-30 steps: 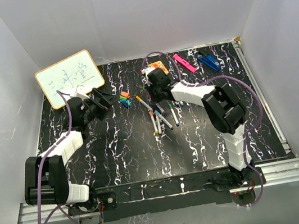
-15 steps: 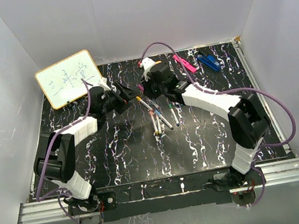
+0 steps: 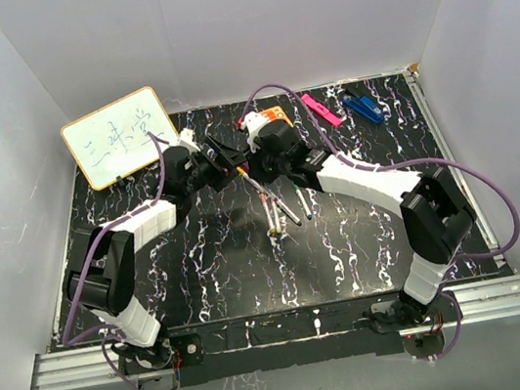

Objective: Open the pen caps

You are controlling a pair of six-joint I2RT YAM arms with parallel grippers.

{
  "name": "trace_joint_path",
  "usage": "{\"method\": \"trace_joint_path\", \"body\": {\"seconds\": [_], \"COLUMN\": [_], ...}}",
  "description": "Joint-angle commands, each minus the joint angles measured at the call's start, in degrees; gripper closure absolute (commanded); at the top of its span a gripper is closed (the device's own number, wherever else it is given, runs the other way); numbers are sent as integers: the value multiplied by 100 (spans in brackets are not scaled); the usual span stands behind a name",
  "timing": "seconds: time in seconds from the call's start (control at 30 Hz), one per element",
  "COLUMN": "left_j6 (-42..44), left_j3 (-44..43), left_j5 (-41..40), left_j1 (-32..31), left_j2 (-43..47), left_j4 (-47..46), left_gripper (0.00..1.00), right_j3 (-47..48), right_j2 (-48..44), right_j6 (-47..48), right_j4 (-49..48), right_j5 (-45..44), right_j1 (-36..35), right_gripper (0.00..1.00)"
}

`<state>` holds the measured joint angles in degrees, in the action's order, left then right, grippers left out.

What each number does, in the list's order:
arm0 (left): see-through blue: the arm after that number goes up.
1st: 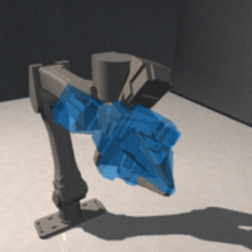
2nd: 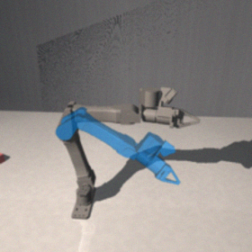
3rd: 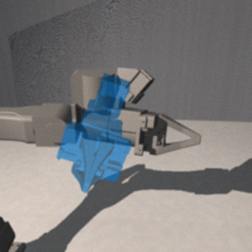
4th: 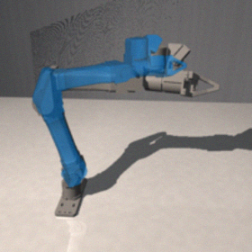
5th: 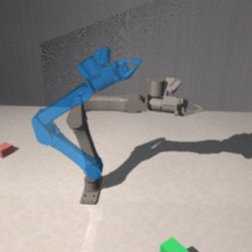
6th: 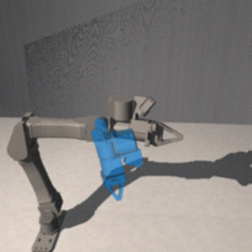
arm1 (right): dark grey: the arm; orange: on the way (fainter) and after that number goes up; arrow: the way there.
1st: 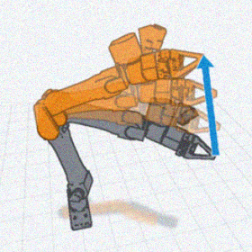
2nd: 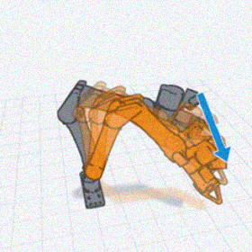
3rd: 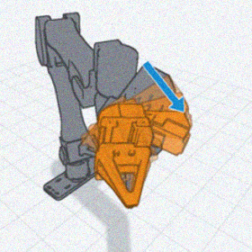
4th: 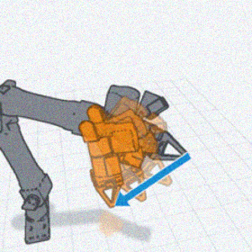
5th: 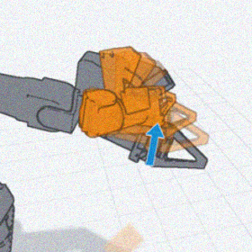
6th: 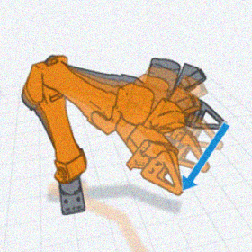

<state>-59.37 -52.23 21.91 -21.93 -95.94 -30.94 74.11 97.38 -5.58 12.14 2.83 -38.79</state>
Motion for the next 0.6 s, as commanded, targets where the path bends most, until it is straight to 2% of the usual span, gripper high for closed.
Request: {"method": "trace_joint_path", "body": {"seconds": [0.0, 0.17, 0.57], "left_j6": [-66, -152, -170], "left_j3": [-230, -230, -131], "left_j5": [-19, 14, 23], "left_j1": [-145, -219, -250], "left_j2": [-59, -126, -74], "left_j4": [-240, -399, -494], "left_gripper": [21, 29, 69], "right_j3": [-1, 35, 147], "right_j2": [-300, -281, -192], "right_j6": [-69, -74, -118], "right_j4": [-325, -319, -275], "right_j5": [3, -25, -202], "right_j1": [-91, -145, -163], "right_gripper": [100, 100, 100]}}
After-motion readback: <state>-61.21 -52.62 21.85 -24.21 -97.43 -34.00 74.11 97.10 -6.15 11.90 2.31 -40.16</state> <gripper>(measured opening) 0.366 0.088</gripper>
